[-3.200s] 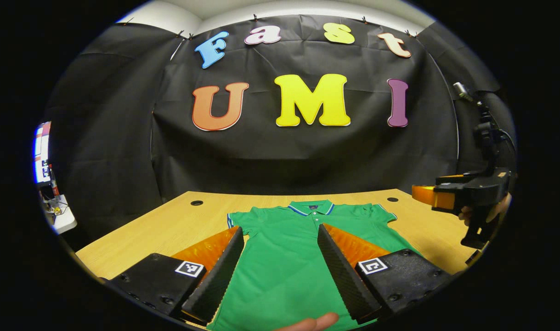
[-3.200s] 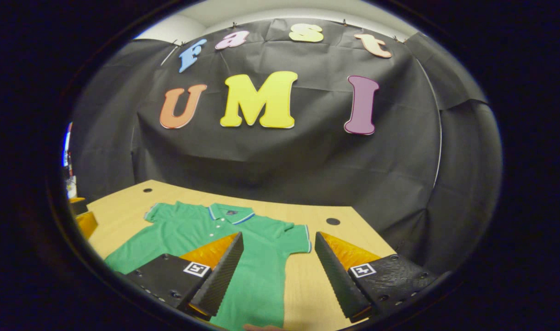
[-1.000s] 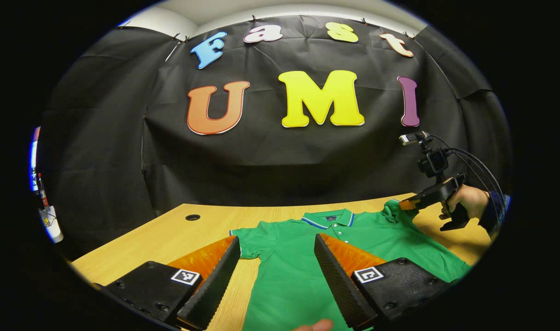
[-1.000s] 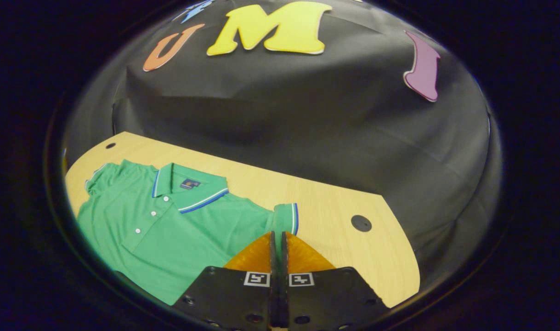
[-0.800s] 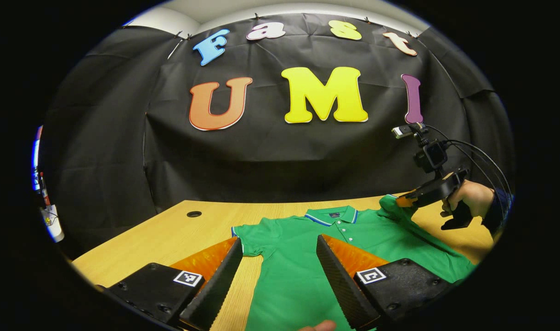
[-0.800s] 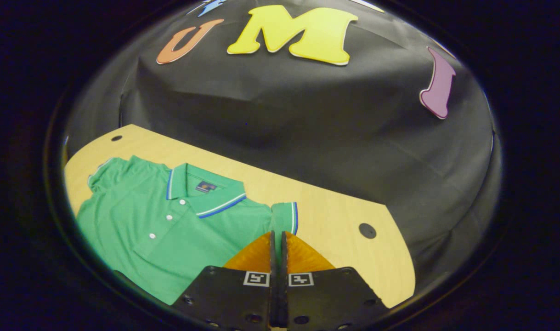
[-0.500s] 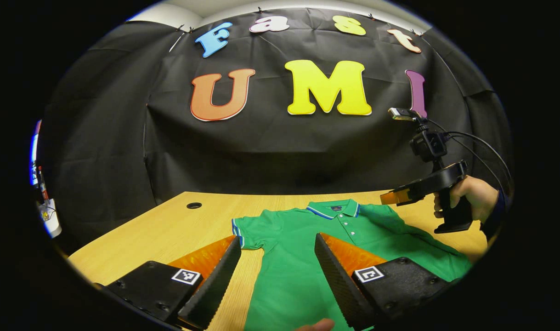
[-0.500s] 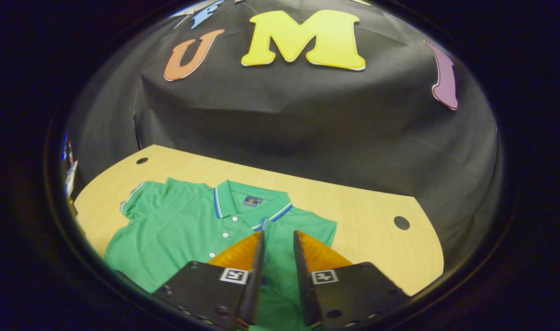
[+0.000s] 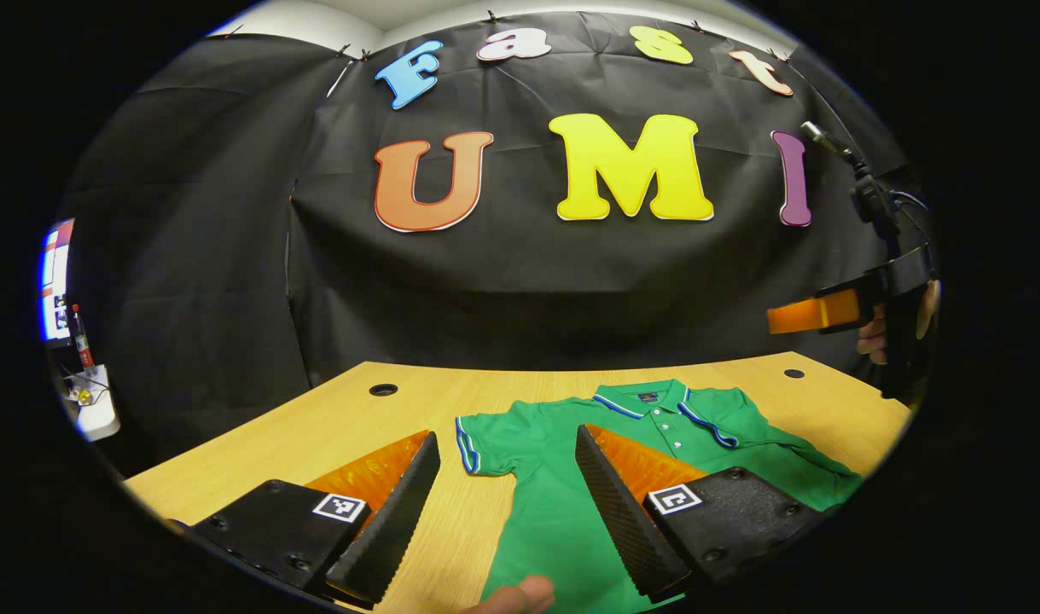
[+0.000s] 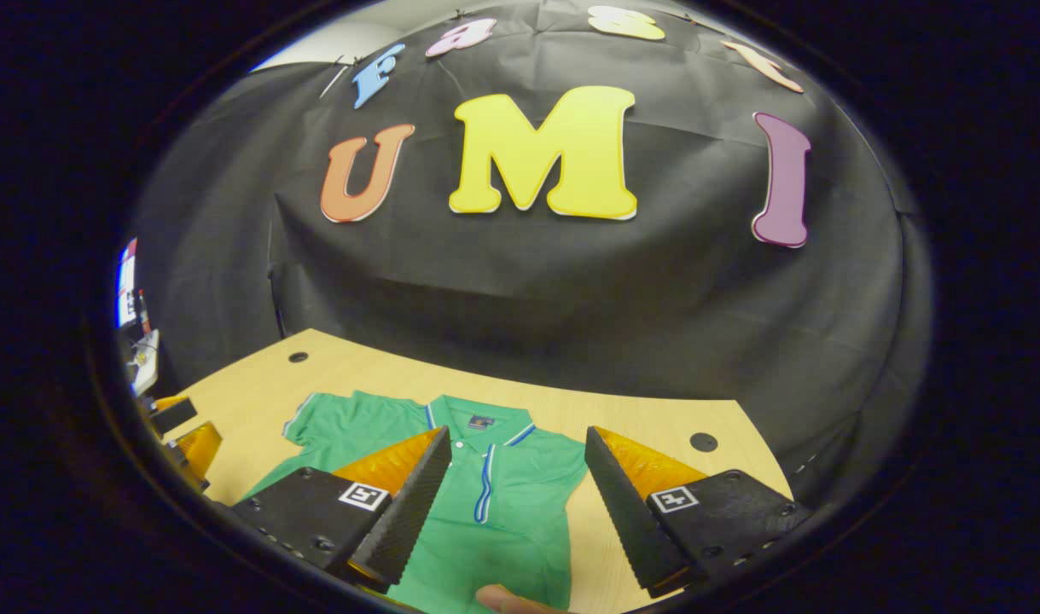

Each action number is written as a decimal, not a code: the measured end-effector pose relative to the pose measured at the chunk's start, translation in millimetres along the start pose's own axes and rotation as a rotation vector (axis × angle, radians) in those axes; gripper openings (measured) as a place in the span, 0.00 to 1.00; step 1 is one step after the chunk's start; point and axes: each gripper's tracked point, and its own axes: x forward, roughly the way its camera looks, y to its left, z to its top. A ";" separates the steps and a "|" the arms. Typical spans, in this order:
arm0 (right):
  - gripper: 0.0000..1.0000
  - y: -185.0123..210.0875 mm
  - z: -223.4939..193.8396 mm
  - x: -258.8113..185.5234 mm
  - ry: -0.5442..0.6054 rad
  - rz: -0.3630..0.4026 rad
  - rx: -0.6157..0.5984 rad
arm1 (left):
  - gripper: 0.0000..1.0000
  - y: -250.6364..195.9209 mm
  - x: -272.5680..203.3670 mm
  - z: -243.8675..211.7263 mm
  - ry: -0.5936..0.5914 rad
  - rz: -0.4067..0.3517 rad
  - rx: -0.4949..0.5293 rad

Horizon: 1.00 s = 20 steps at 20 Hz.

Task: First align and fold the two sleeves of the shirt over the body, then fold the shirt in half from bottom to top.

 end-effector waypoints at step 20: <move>0.96 11.3 -79.2 -97.1 -0.121 0.089 -0.159 | 1.00 49.6 179.0 -92.9 0.346 0.087 -0.092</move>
